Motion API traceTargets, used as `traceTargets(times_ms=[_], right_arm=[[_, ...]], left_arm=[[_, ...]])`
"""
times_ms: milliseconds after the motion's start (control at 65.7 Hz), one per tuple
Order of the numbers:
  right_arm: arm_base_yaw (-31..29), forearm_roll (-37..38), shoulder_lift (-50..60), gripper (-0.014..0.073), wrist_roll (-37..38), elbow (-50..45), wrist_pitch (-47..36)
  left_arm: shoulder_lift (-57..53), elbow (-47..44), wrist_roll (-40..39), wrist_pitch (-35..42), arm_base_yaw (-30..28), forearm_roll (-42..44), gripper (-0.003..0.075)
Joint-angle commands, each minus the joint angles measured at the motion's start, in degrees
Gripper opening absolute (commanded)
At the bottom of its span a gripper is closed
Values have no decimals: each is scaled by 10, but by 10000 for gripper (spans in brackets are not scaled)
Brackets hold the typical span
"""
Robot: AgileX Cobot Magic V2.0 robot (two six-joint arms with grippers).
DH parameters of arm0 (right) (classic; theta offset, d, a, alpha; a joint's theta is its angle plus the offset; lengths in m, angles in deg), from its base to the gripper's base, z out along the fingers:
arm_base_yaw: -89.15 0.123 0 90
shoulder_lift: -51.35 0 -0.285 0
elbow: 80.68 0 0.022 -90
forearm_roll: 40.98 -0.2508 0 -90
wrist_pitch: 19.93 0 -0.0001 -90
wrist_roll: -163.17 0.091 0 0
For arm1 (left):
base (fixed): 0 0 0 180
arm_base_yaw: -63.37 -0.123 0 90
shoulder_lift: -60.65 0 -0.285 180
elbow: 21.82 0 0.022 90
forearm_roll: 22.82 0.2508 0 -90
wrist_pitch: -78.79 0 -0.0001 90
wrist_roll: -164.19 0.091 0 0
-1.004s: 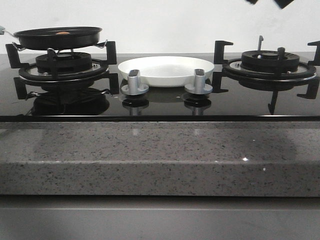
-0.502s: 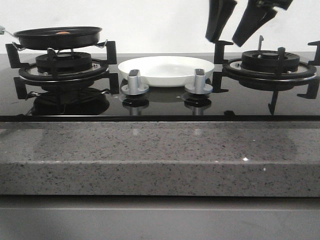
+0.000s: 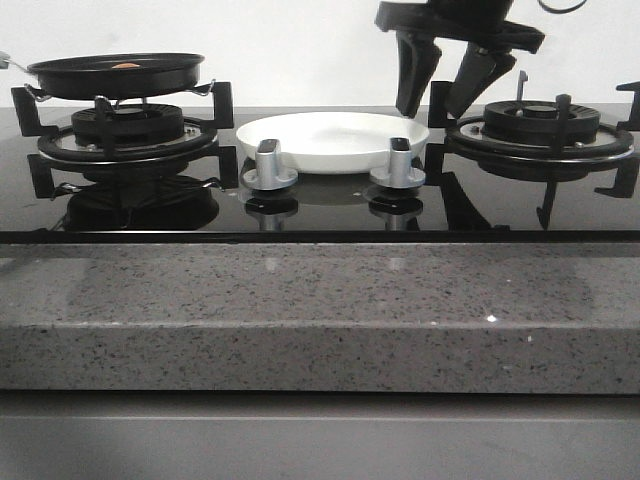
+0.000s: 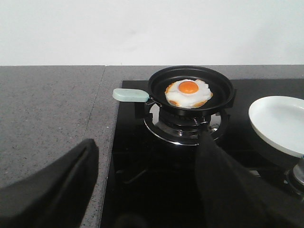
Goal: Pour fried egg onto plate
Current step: 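Lower the right gripper to the rim of the white plate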
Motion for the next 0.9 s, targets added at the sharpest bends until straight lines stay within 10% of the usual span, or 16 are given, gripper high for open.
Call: traceTargets(times_ms=[0,882], right_arm=[[-2,-1,29,465,-1,21,54],[-2,-25,14,309,-1,20,58]], left_arm=[[7,16,-2,47,-2,-4,438],[7,16,-2,47,-2,-4,438]])
